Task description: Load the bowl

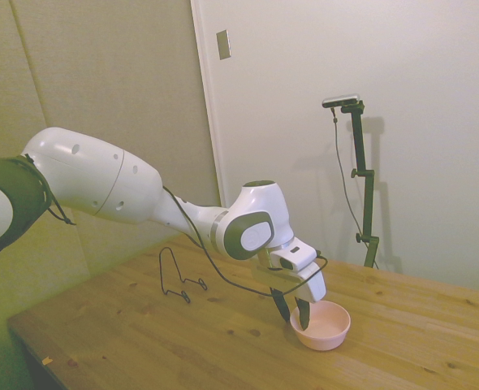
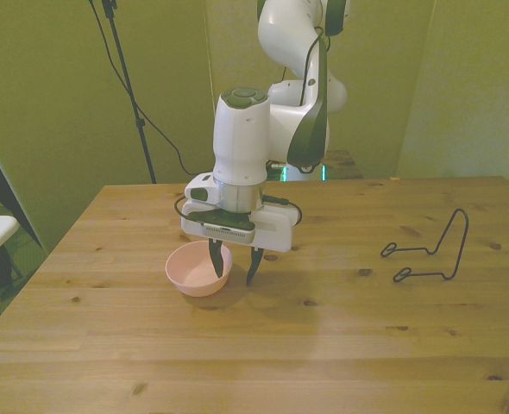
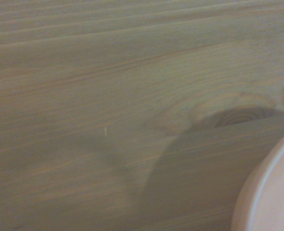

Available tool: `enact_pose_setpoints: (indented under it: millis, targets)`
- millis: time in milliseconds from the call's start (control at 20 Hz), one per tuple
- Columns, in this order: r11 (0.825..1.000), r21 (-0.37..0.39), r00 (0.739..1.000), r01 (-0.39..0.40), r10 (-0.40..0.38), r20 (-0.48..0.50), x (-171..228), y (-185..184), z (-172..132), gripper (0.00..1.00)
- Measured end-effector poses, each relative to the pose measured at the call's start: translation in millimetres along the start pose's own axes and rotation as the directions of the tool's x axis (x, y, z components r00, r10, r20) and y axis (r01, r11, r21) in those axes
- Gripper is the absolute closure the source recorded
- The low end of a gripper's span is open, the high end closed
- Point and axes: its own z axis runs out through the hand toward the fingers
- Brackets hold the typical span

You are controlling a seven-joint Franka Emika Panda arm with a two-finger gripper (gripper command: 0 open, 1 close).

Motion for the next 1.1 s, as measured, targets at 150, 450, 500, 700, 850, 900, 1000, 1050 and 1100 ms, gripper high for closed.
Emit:
enact_pose_setpoints:
  millis: [150, 450, 500, 700, 850, 900, 1000, 1050, 1100]
  targets:
    - [1.0, 0.004, 1.0, -0.002, 0.002, 0.004, -1, -1, 0, 1.0]
    - [0.999, 0.044, 0.999, 0.008, -0.01, 0.041, -3, -3, -3, 1.0]
    - [0.998, 0.055, 0.998, 0.013, -0.016, 0.055, -4, -4, -5, 1.0]
    - [0.992, 0.114, 0.99, 0.058, -0.072, 0.125, -11, -16, -26, 1.0]
    - [0.98, 0.172, 0.975, 0.099, -0.13, 0.179, -35, -38, -49, 1.0]
    - [0.975, 0.192, 0.97, 0.114, -0.151, 0.193, -46, -47, -58, 1.0]
    - [0.963, 0.23, 0.959, 0.143, -0.192, 0.21, -71, -66, -80, 1.0]
    - [0.955, 0.248, 0.953, 0.159, -0.214, 0.214, -83, -75, -91, 1.0]
    - [0.947, 0.267, 0.947, 0.177, -0.238, 0.215, -97, -84, -102, 1.0]
